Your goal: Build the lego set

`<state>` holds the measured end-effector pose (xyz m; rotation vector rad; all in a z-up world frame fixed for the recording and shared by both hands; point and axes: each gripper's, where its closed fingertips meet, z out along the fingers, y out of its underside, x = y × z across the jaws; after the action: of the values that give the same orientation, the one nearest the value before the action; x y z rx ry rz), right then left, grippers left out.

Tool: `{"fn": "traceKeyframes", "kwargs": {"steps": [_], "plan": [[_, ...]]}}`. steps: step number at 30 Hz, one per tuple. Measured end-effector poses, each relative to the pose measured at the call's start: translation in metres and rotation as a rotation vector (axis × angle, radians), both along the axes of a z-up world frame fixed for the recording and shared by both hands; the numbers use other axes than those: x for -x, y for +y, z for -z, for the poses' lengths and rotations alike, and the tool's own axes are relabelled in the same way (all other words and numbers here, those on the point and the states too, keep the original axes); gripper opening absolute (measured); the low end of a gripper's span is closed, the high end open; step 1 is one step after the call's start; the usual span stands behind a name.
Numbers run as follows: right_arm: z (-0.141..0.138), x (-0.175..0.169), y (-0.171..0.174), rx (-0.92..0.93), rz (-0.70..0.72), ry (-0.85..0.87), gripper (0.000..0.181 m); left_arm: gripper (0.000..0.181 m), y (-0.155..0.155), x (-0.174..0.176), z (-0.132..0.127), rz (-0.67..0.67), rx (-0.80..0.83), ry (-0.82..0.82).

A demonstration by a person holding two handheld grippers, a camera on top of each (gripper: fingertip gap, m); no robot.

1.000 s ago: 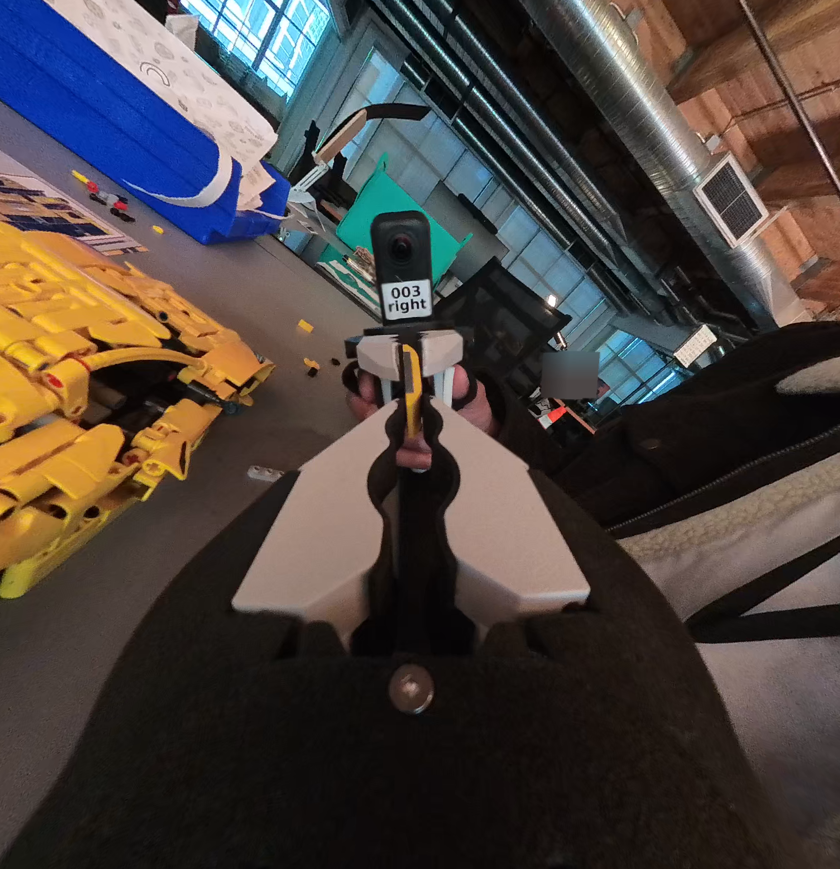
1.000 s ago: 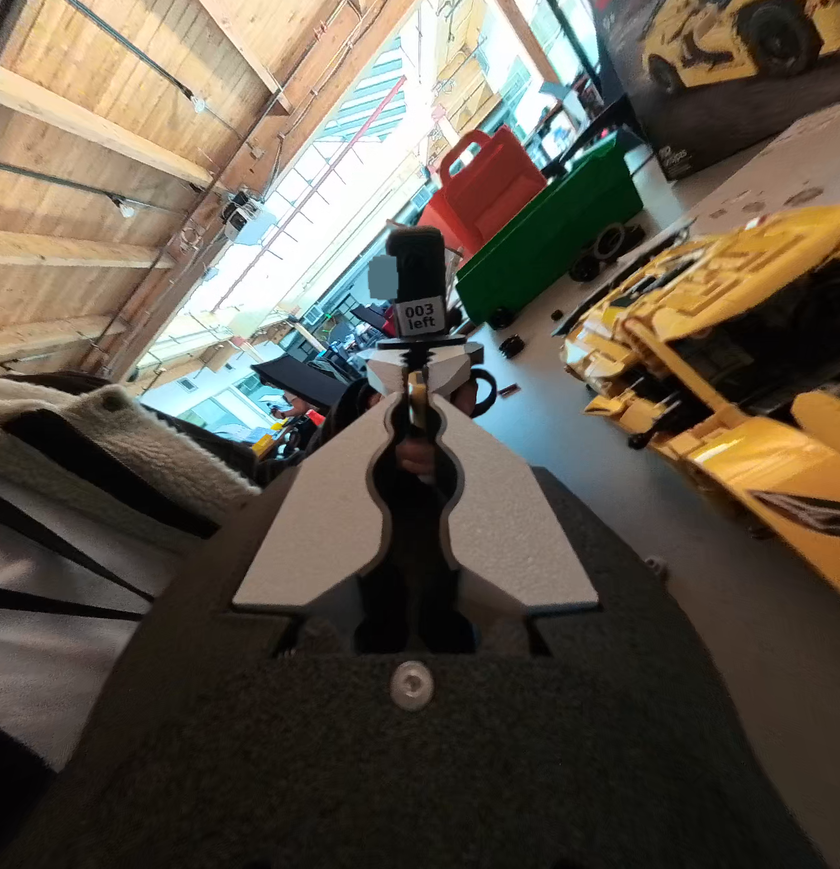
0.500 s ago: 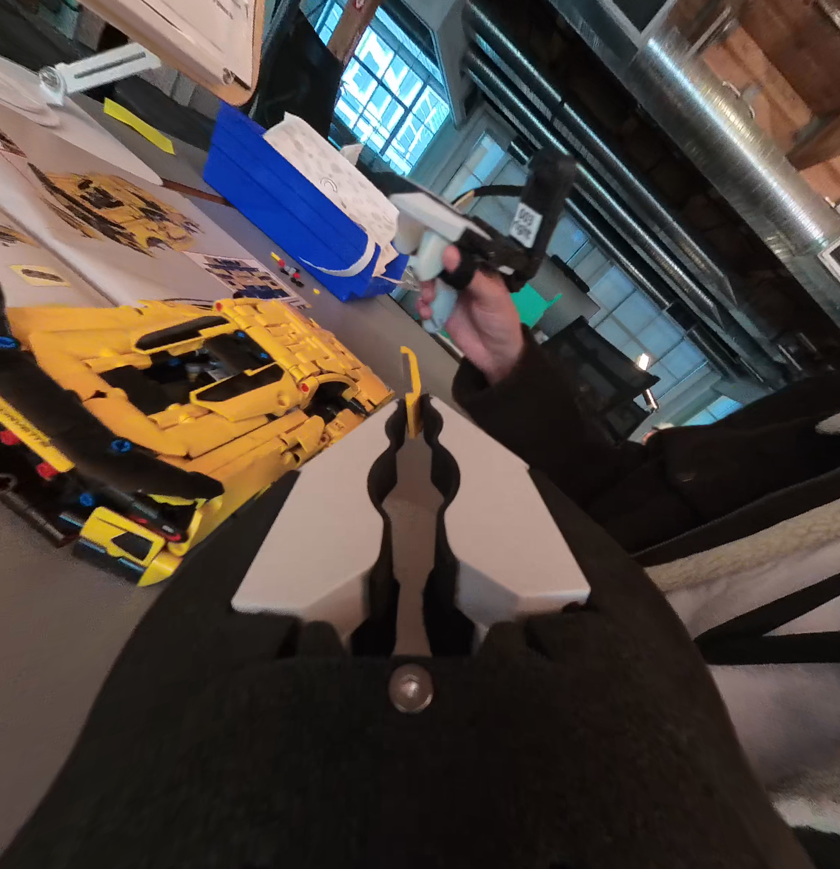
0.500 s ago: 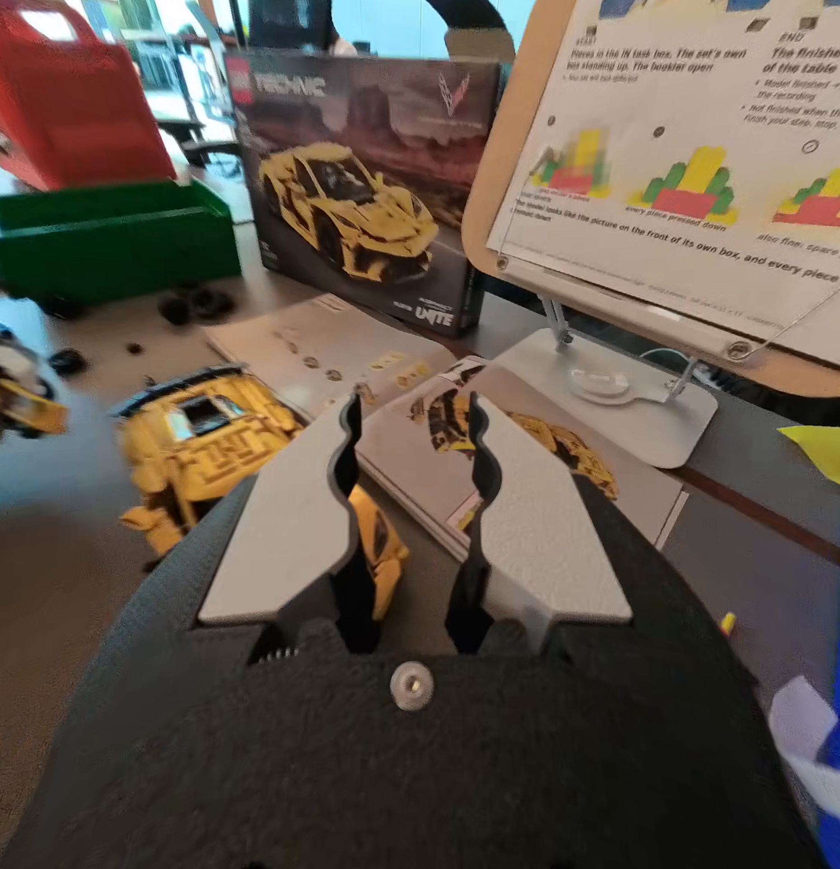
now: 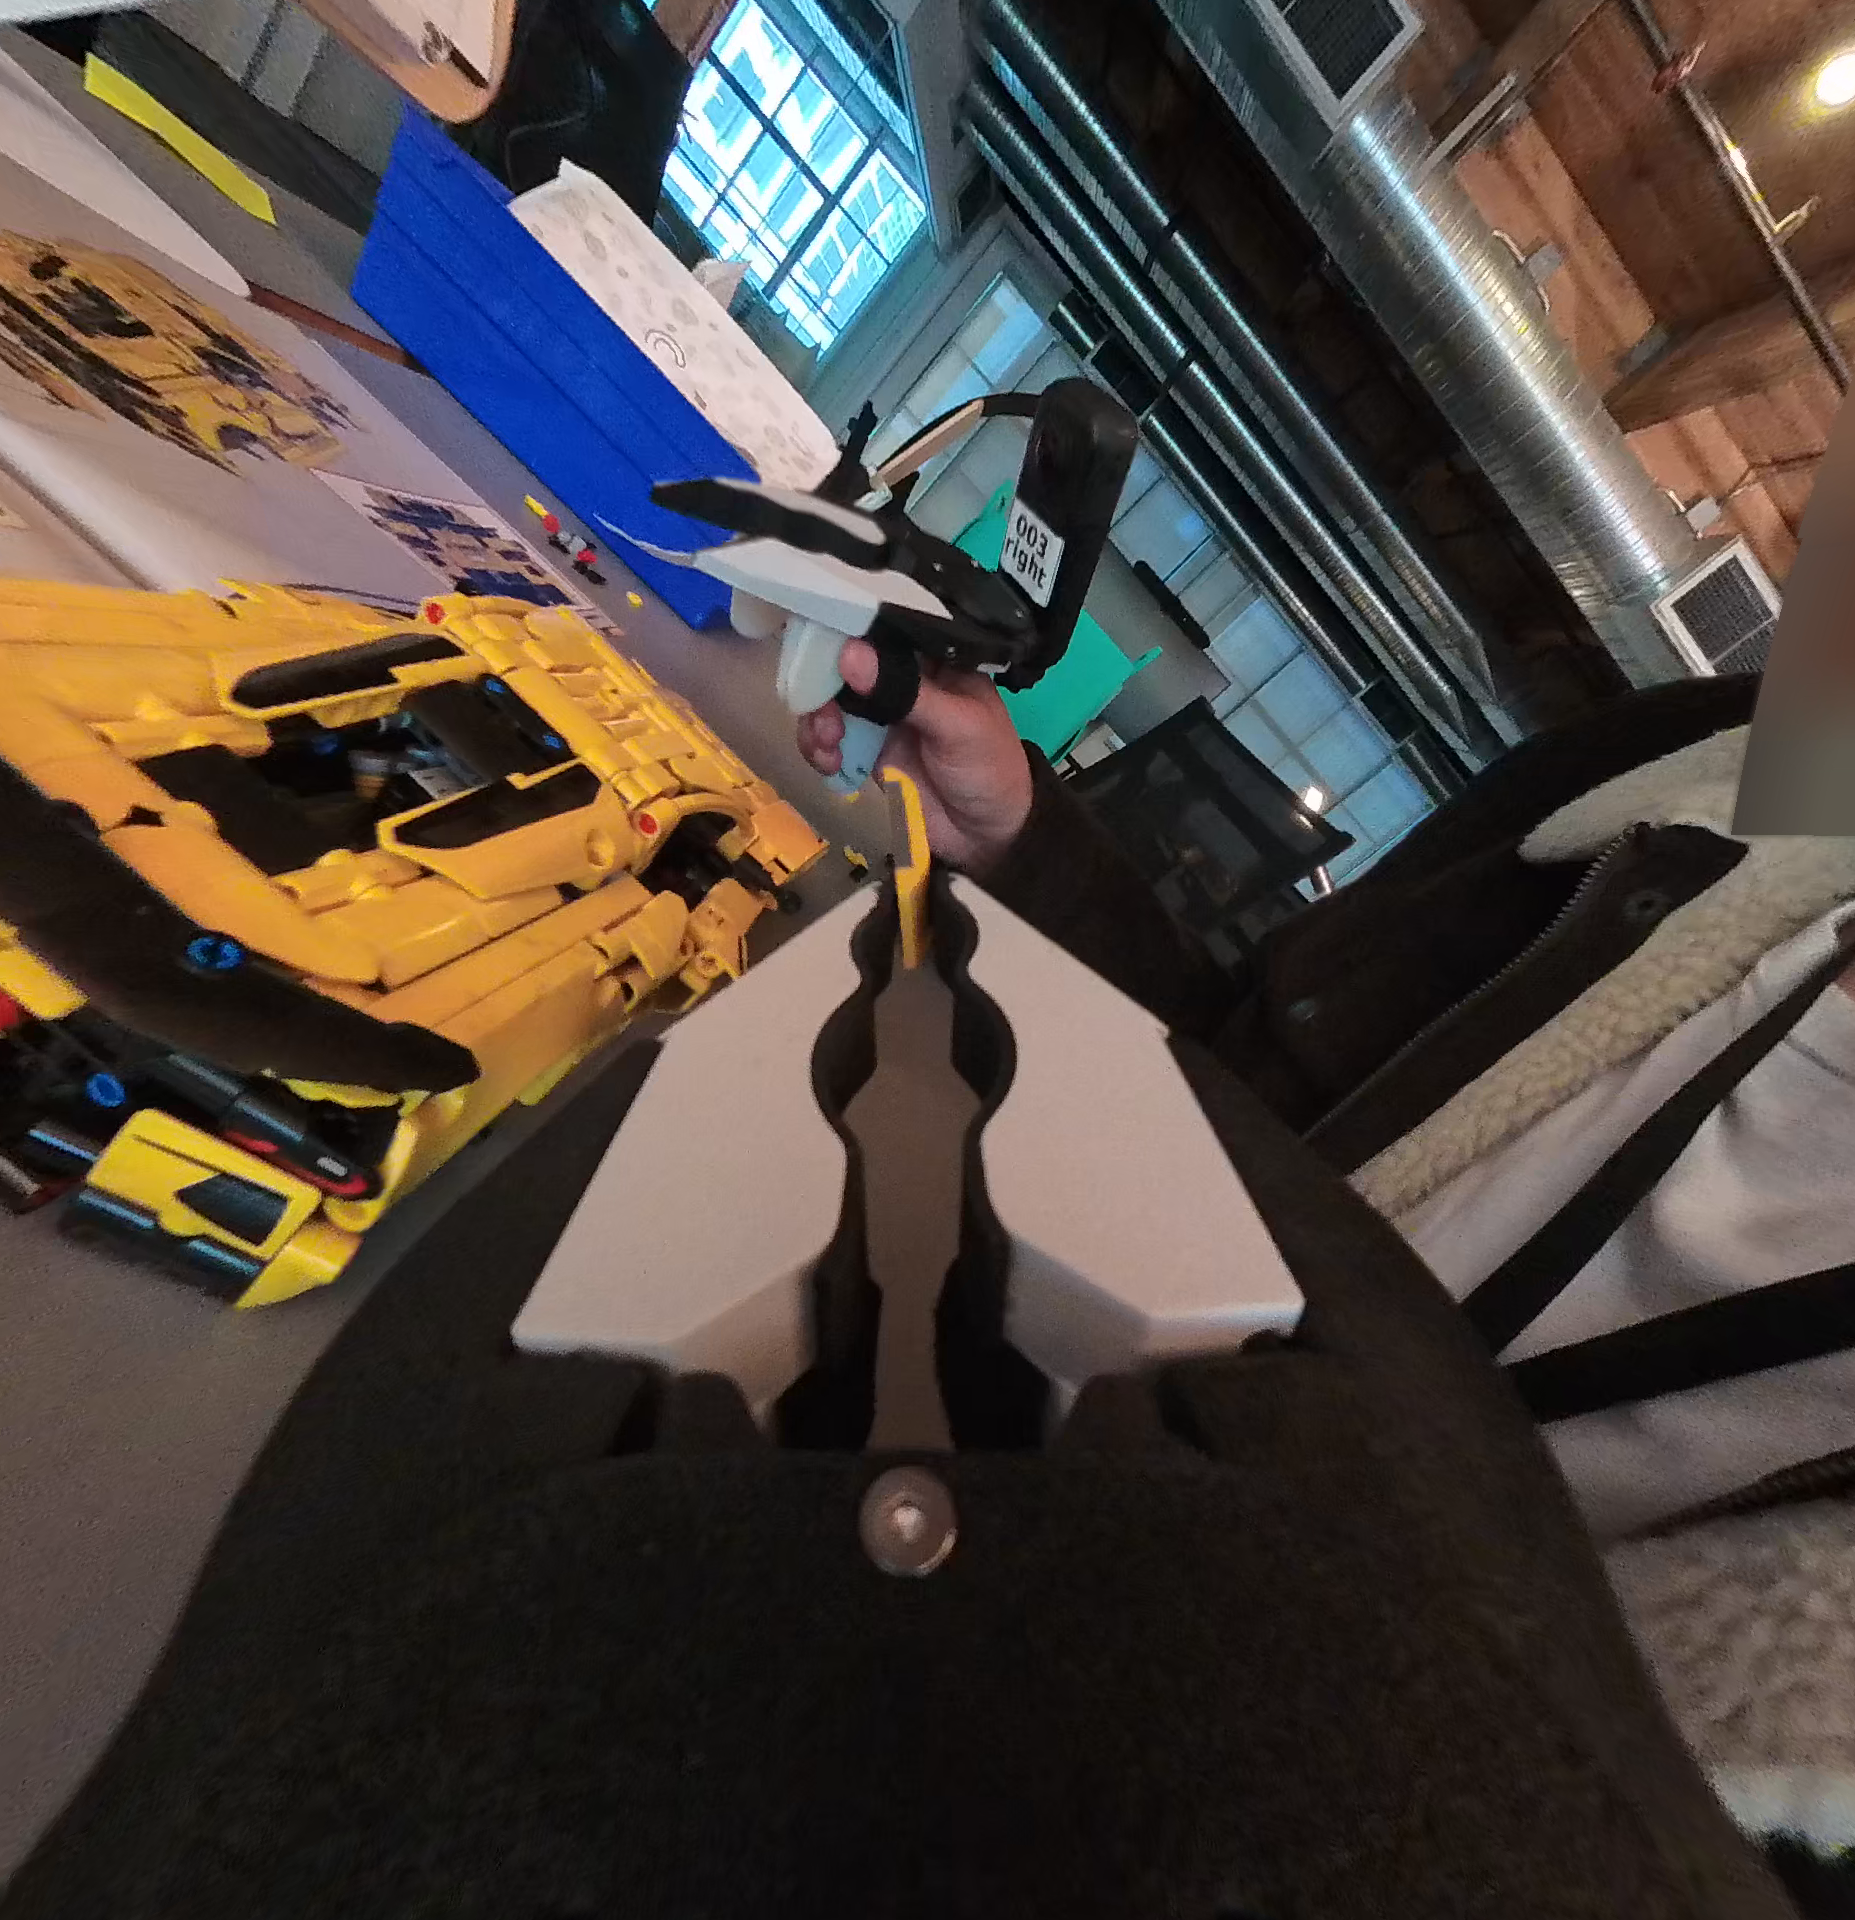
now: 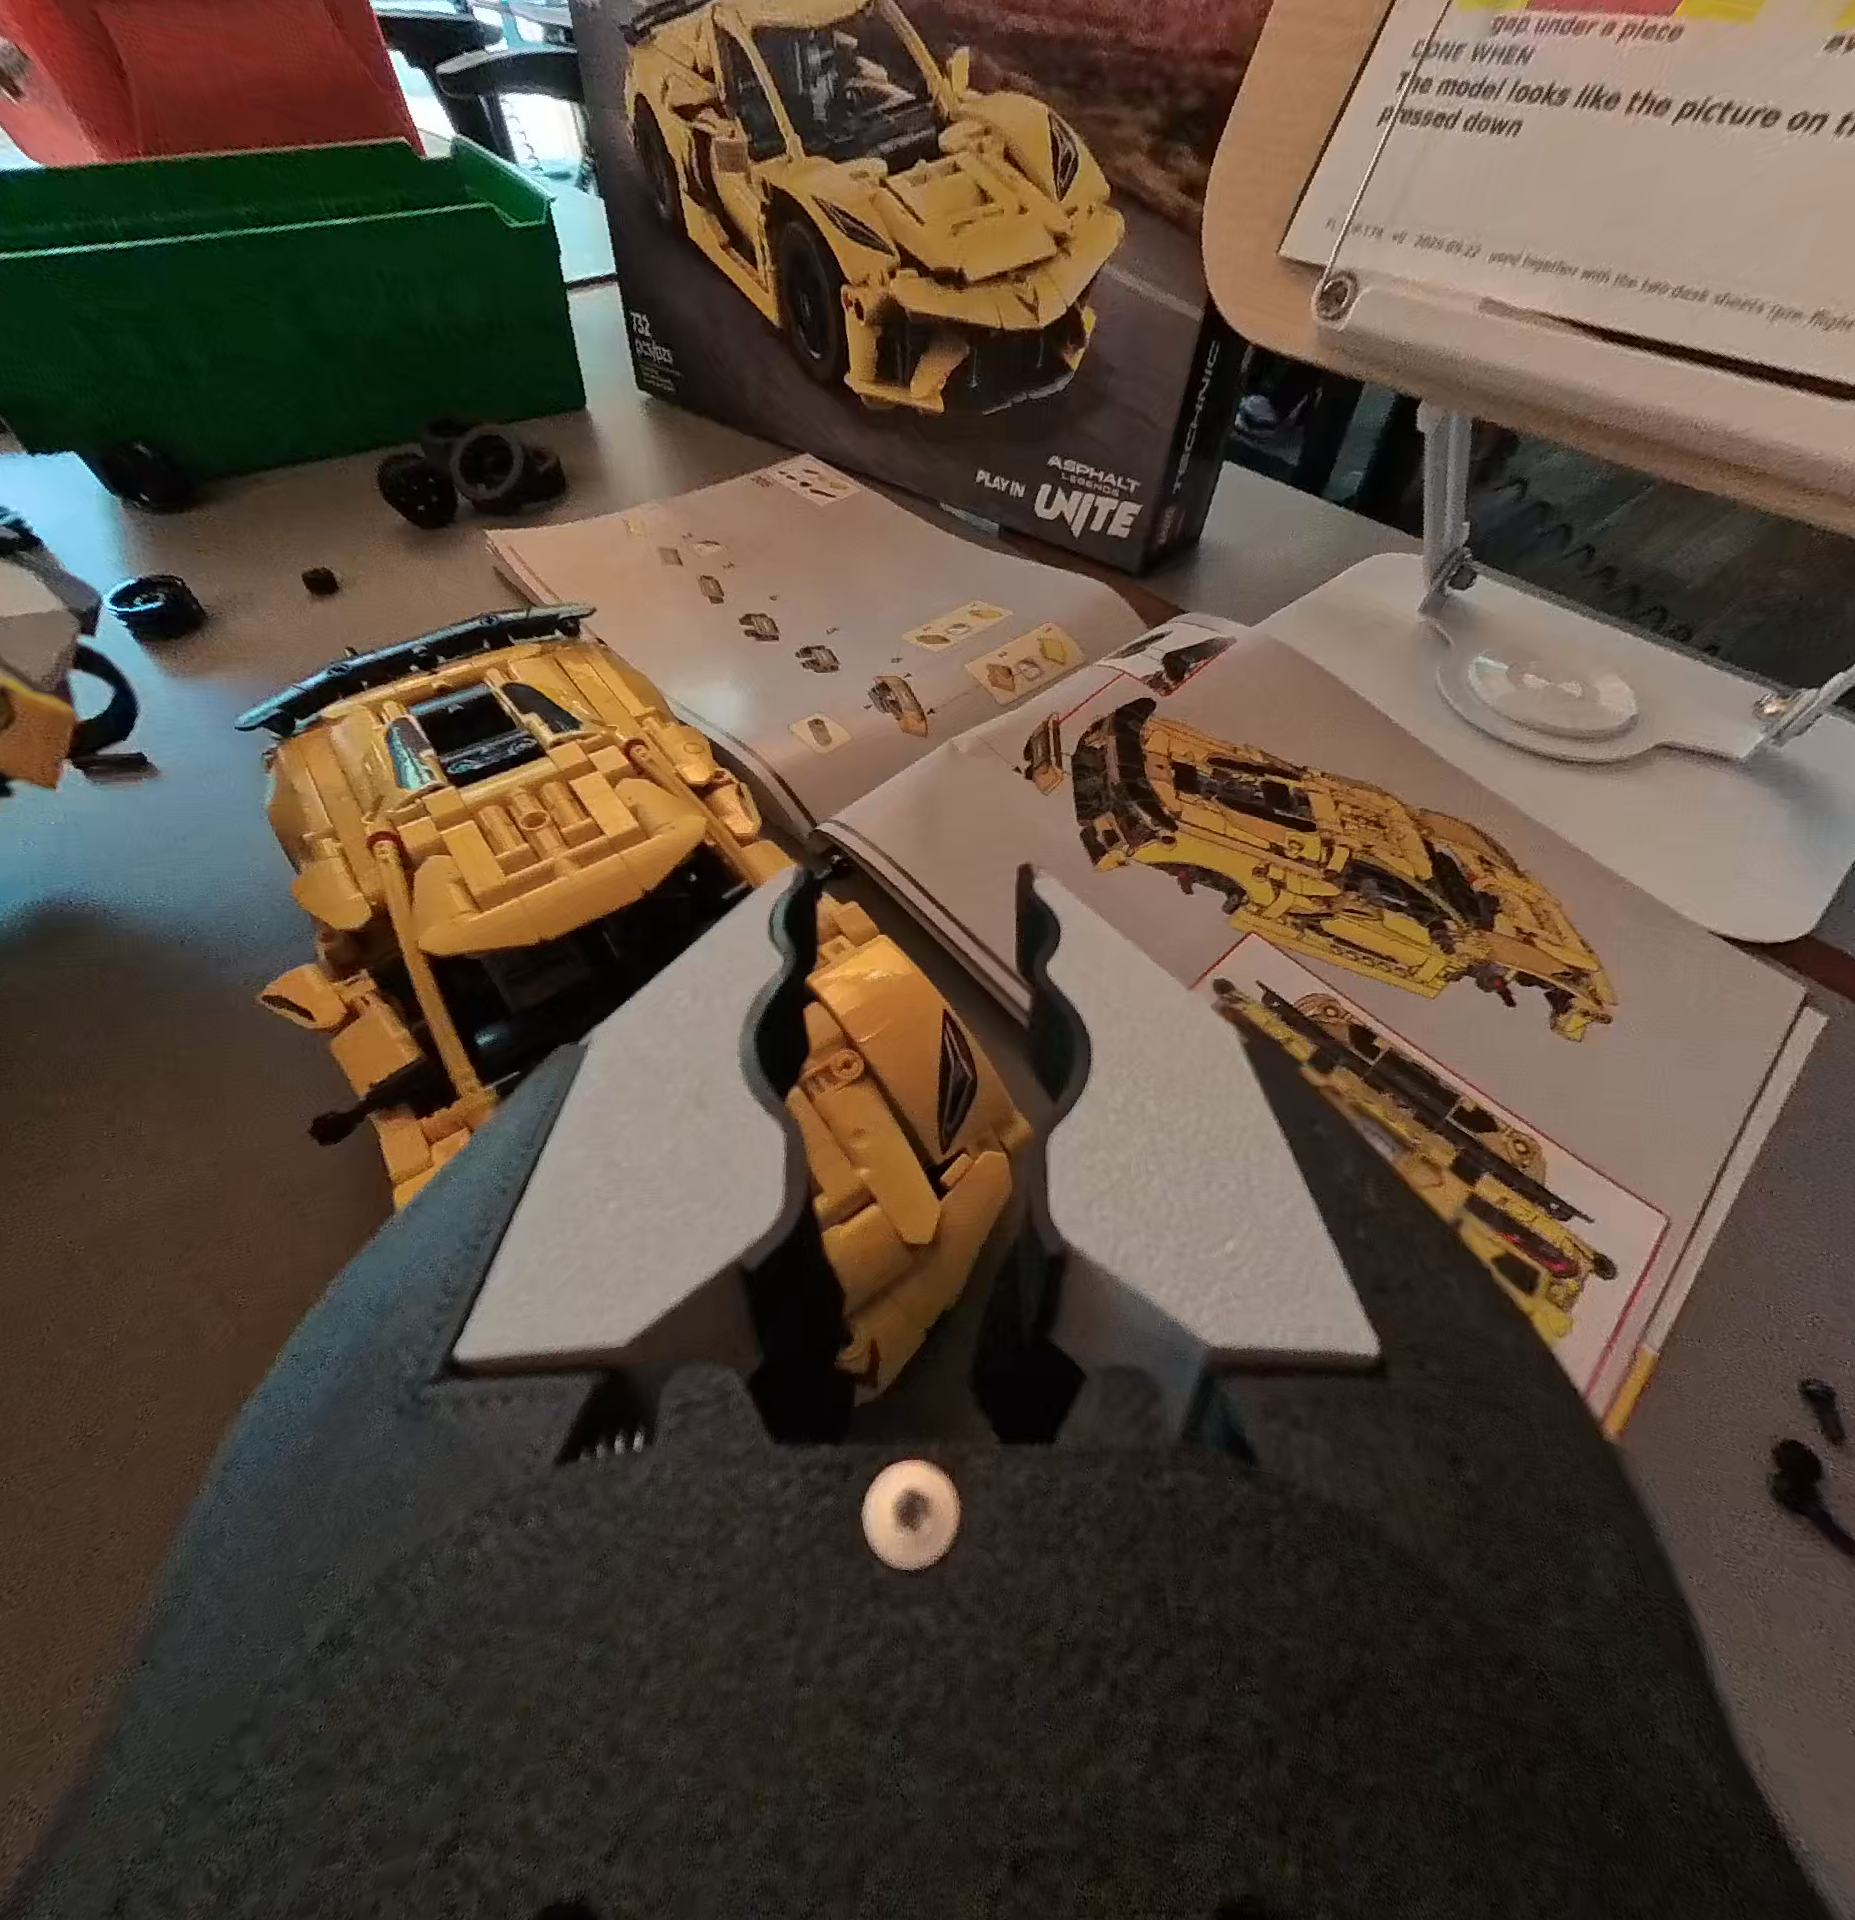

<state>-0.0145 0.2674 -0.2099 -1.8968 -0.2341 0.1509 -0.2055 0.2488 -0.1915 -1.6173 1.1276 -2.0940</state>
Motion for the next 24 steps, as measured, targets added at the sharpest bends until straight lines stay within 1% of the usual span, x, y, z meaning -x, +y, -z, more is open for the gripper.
{"fn": "traceKeyframes", "kwargs": {"steps": [7,13,24], "plan": [[0.015,0.009,0.001,0.046,-0.046,0.050,0.036,0.006,0.005,0.001,0.001,0.008,0.049,-0.007],[0.010,0.006,0.000,0.026,-0.035,0.056,0.035,0.006,0.003,0.000,0.004,0.018,0.045,0.007],[0.013,0.007,-0.002,0.038,-0.046,0.060,0.033,0.006,0.005,0.000,0.003,0.008,0.047,0.003]]}}
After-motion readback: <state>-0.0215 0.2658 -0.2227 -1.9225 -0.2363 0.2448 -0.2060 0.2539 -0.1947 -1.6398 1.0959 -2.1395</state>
